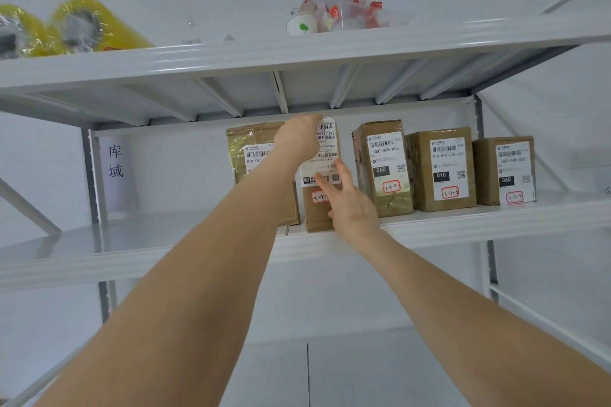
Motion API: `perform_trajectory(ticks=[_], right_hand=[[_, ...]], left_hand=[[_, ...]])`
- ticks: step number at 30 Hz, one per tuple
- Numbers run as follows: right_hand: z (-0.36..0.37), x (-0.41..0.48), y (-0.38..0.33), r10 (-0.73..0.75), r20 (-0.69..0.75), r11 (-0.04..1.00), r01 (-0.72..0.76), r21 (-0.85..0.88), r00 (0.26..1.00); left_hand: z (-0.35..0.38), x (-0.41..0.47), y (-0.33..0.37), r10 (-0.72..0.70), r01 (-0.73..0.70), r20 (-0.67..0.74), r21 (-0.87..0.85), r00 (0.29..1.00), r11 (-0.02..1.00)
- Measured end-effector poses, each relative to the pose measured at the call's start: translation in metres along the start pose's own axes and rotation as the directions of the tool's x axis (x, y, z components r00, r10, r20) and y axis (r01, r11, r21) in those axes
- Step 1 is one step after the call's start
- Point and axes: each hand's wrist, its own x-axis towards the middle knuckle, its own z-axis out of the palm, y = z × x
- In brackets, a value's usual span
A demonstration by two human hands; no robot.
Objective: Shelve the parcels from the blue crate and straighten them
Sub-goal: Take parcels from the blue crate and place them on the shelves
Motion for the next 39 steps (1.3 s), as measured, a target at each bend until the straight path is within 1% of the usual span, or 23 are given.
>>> perform_trajectory(ticks=[8, 17, 21, 28, 33, 39], right_hand=[[0.008, 0.012, 0.001, 0.010, 0.035, 0.999, -0.009, -0.048, 0.999], [0.021, 0.023, 0.006, 0.012, 0.044, 1.000, -0.011, -0.030, 0.999], [0.025, 0.028, 0.007, 0.030, 0.052, 1.000, -0.030, 0.005, 0.998], [0.030, 0.031, 0.012, -0.017, 0.021, 0.999, 0.018, -0.051, 1.000], [0.025, 0.029, 0.011, -0.024, 0.015, 0.998, 0.025, -0.063, 1.000], [0.012, 0.022, 0.008, -0.025, -0.003, 0.990, 0.025, -0.140, 1.000]], left_hand=[[0.009, 0.008, 0.000, 0.016, -0.016, 0.025, -0.009, 1.000, 1.000], [0.023, 0.019, -0.007, 0.024, -0.024, 0.020, 0.014, 1.000, 1.000], [0.028, 0.023, -0.009, 0.033, -0.034, 0.023, 0.023, 0.999, 0.999], [0.029, 0.024, -0.012, 0.053, -0.054, 0.037, 0.046, 0.998, 0.997], [0.024, 0.019, -0.016, 0.076, -0.078, 0.035, 0.055, 0.996, 0.995], [0.018, 0.004, -0.012, 0.064, -0.069, 0.071, 0.076, 0.995, 0.995]])
